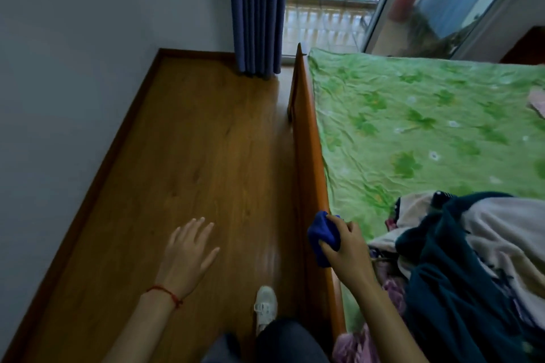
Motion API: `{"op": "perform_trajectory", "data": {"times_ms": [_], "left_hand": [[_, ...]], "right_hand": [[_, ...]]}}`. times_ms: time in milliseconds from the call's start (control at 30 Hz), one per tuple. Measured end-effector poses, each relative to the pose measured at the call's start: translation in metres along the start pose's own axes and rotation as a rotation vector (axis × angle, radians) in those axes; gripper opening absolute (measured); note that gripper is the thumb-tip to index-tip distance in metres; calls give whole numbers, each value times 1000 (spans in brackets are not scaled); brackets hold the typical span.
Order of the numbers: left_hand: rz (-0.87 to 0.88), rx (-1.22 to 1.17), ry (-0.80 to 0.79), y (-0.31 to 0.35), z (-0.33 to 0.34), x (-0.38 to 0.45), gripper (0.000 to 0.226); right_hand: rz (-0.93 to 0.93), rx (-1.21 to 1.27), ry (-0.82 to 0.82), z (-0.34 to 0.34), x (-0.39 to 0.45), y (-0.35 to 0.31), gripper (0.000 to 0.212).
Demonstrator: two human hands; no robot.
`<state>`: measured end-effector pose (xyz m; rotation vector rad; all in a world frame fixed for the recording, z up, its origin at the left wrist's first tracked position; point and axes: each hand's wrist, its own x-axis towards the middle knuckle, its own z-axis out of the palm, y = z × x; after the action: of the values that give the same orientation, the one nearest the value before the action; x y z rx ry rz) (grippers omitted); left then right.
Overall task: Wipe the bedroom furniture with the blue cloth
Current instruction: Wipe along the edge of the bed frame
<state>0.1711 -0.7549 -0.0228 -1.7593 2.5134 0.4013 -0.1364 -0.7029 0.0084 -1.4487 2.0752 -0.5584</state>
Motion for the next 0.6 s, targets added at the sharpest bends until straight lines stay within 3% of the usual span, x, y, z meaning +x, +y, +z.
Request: {"op": "perform_trajectory", "data": {"times_ms": [333,600], "left_hand": [[14,-5,53,-6,-47,165,79],[58,17,111,-51,-85,339,79]], "right_hand": [[-27,-8,-11,-26,164,-29,55],[-37,35,59,-27,335,-77,56]]}}
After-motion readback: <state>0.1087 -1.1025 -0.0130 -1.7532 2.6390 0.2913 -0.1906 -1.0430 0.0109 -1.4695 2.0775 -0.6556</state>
